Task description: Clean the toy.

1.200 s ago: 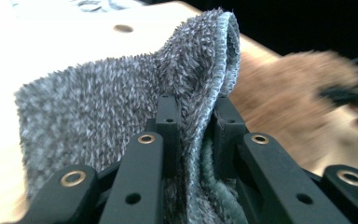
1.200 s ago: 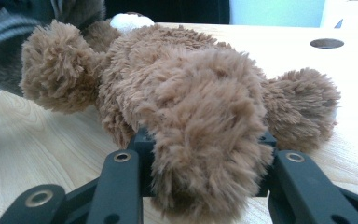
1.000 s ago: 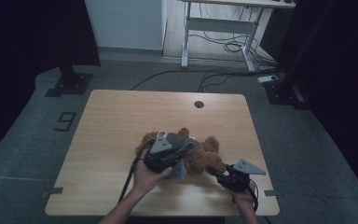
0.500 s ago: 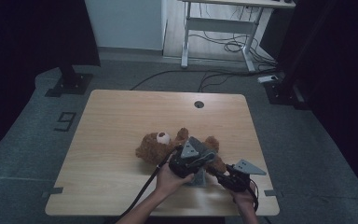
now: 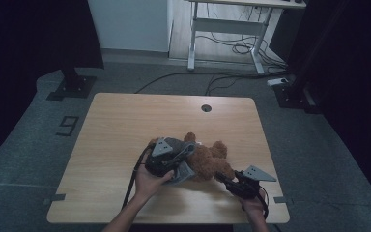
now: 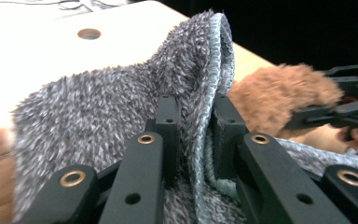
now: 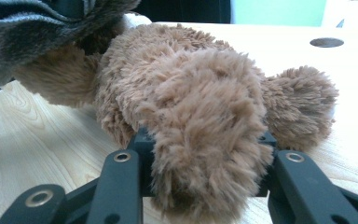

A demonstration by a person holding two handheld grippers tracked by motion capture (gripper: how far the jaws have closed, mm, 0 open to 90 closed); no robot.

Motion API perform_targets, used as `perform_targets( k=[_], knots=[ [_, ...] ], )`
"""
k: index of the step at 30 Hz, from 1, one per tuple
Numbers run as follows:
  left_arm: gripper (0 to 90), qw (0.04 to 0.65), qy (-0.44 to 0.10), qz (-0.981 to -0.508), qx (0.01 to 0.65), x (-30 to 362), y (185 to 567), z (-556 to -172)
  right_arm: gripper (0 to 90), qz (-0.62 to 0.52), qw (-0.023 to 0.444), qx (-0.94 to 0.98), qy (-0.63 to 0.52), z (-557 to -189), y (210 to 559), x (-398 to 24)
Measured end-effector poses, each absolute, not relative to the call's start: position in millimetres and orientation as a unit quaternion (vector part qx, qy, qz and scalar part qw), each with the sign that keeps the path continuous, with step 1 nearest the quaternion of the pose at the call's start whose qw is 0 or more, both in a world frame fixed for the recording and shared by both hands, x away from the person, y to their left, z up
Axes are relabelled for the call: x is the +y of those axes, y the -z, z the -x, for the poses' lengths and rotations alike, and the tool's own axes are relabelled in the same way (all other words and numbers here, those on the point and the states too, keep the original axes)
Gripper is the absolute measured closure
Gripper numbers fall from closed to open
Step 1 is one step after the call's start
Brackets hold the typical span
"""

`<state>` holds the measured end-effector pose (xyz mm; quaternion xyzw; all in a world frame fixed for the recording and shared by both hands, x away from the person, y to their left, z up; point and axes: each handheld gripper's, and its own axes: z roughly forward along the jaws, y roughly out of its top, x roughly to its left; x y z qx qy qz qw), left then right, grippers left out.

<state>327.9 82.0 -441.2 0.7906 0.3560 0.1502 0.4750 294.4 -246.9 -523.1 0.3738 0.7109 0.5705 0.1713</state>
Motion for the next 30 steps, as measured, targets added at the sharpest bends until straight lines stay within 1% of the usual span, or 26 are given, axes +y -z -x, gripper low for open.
perform_targets(
  k=[3, 8, 18, 24, 30],
  knots=[
    [75.8, 0.461, -0.16, -0.789, 0.372, 99.2, 446.8, -331.1, 59.7, -0.376, 0.172, 0.71, -0.571, -294.2, 523.0, -248.4],
    [75.9, 0.465, -0.149, -0.775, 0.4, 130.9, 458.9, -334.0, 59.7, -0.373, 0.172, 0.711, -0.571, -293.7, 523.1, -248.6],
    [75.8, 0.444, -0.158, -0.762, 0.443, 172.5, 473.1, -336.2, 59.6, -0.376, 0.172, 0.709, -0.571, -294.0, 523.5, -249.2],
    [75.6, 0.445, -0.155, -0.758, 0.452, 179.3, 474.1, -337.6, 59.6, -0.377, 0.173, 0.709, -0.57, -294.1, 523.4, -250.6],
    [75.6, 0.455, -0.175, -0.763, 0.424, 160.0, 449.3, -339.5, 59.6, -0.377, 0.172, 0.708, -0.572, -295.4, 523.8, -251.2]
  ],
)
